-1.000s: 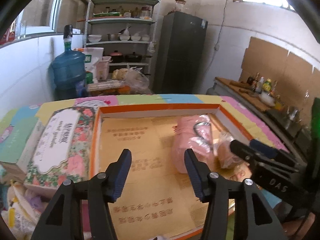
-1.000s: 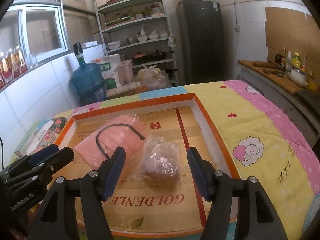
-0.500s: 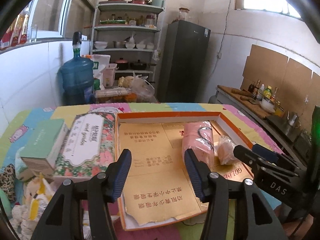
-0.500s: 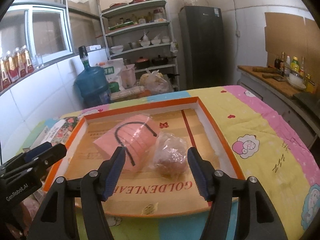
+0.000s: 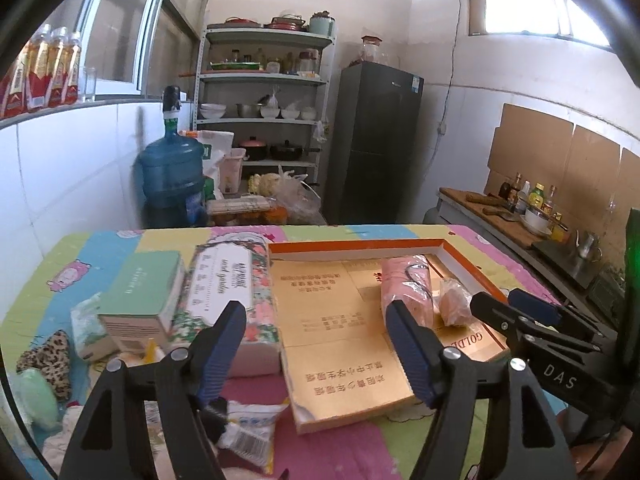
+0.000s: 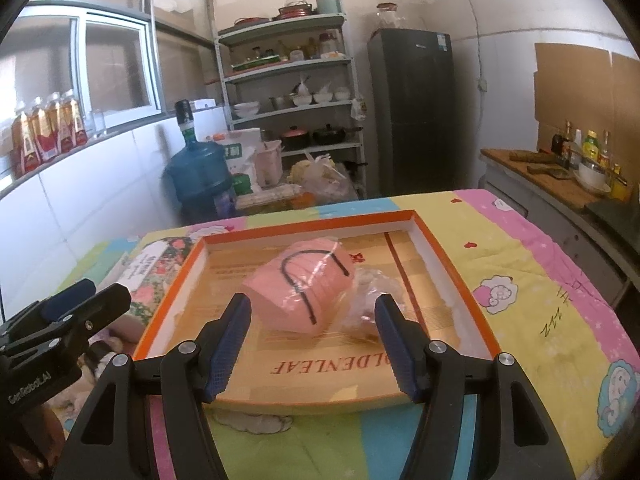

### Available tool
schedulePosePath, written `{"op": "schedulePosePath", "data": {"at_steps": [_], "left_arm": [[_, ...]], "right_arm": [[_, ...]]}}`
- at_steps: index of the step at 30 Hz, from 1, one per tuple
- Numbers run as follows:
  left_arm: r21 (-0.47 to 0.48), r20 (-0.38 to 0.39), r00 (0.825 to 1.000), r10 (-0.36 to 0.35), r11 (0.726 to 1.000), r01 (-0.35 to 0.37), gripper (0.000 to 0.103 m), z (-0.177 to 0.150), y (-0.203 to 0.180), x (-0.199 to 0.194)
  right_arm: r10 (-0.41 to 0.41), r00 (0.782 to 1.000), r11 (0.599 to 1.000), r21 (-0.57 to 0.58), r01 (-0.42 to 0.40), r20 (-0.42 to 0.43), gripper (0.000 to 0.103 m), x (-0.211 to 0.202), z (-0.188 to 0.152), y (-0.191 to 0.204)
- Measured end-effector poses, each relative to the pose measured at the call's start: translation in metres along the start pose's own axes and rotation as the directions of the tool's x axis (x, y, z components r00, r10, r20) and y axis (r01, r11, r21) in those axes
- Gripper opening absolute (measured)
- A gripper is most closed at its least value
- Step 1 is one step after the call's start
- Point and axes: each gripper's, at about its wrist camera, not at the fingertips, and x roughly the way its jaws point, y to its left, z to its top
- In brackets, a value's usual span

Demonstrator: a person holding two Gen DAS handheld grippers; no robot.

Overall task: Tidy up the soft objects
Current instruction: 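Withdraw both grippers from the box back toward the table items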

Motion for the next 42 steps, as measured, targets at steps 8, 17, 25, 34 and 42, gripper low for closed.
{"op": "schedulePosePath", "data": {"at_steps": [8, 17, 25, 34, 42], "left_arm": [[0.000, 0.029, 0.999, 0.046, 0.999, -0.046, 0.072, -0.001, 0.015, -0.022], [-0.004, 0.052, 0.994, 0.095, 0.996, -0.095, 0.072, -0.005, 0.037, -0.048], [0.006, 0.064, 0.993, 0.102, 0.995, -0.102, 0.072, -0.010, 0.054, -0.063], [-0.016, 0.071, 0.989, 0.129, 0.992, -0.128, 0.072, -0.016, 0.079, -0.077], [-0.033, 0.074, 0.984, 0.165, 0.986, -0.163, 0.072, -0.023, 0.102, -0.090]], "right_arm": [[0.010, 0.999, 1.000, -0.025, -0.010, 0.032, 0.066, -0.020, -0.002, 0.026], [0.044, 0.998, 0.998, -0.052, -0.042, 0.042, 0.066, -0.031, -0.007, 0.055], [0.061, 0.997, 0.995, -0.078, -0.057, 0.051, 0.066, -0.039, -0.010, 0.081], [0.091, 0.995, 0.990, -0.110, -0.085, 0.049, 0.066, -0.042, -0.013, 0.107], [0.117, 0.992, 0.985, -0.135, -0.110, 0.044, 0.066, -0.044, -0.018, 0.131]]}}
